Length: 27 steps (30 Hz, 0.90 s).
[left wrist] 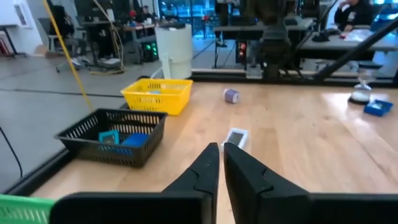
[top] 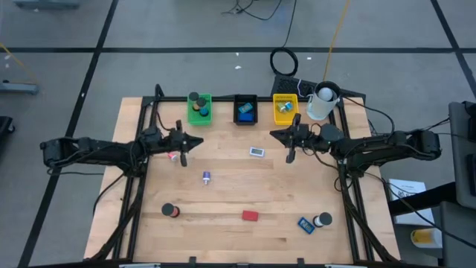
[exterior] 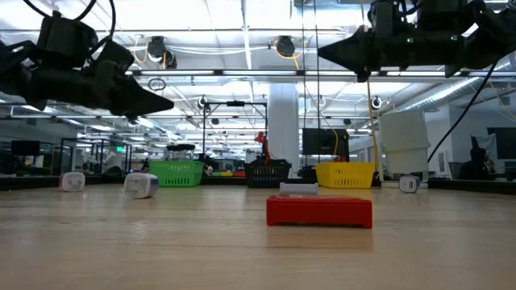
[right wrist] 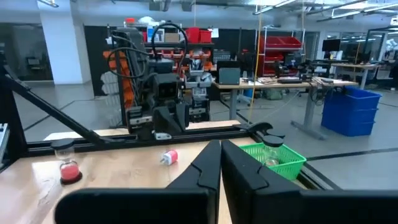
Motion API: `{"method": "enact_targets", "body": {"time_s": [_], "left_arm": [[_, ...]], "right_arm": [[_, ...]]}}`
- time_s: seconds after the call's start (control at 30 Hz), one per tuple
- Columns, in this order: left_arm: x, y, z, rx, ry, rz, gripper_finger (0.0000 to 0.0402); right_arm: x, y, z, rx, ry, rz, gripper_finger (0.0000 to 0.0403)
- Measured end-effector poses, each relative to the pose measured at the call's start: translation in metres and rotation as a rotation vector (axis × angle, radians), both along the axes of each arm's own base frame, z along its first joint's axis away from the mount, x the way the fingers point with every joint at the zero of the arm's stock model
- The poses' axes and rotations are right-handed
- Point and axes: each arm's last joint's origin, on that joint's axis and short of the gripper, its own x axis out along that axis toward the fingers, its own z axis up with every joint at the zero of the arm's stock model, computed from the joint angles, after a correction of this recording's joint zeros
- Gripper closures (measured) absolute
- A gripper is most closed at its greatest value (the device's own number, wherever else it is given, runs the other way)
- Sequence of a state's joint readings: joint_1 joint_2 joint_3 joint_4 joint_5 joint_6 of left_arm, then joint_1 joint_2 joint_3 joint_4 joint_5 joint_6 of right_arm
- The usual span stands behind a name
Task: Pick & Place Office items
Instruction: Put the red digital timer into the black bin
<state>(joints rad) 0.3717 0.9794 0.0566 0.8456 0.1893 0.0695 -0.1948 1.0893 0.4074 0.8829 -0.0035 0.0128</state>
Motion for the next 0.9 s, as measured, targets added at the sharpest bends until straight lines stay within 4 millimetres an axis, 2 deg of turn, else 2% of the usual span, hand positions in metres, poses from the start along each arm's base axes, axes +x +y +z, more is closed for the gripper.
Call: {"method": "enact_targets", "body": {"time_s": [0.2, 0.4, 0.6, 0.73, 0.9], "left_arm": [[0.0, 0.0, -0.001, 0.013, 0.009, -0.006, 0.0359], [0.0, -0.001, -0.001, 0.016, 0.009, -0.023, 0.0375], [0.0, -0.001, -0.001, -0.004, 0.013, -0.023, 0.039], [0.0, -0.001, -0.001, -0.003, 0.013, -0.022, 0.0398], [0.0, -0.001, -0.001, -0.003, 0.012, -0.022, 0.0386]], "right_arm": [[0.005, 0.001, 0.004, 0.014, 0.033, 0.003, 0.0389], [0.018, 0.014, 0.01, 0.023, 0.281, -0.139, 0.0401], [0.019, 0.041, 0.008, 0.059, 0.35, -0.121, 0.0402], [0.015, 0.059, 0.0, 0.077, 0.423, -0.134, 0.0402], [0.009, 0.075, -0.007, 0.151, 0.472, -0.137, 0.0402]]}}
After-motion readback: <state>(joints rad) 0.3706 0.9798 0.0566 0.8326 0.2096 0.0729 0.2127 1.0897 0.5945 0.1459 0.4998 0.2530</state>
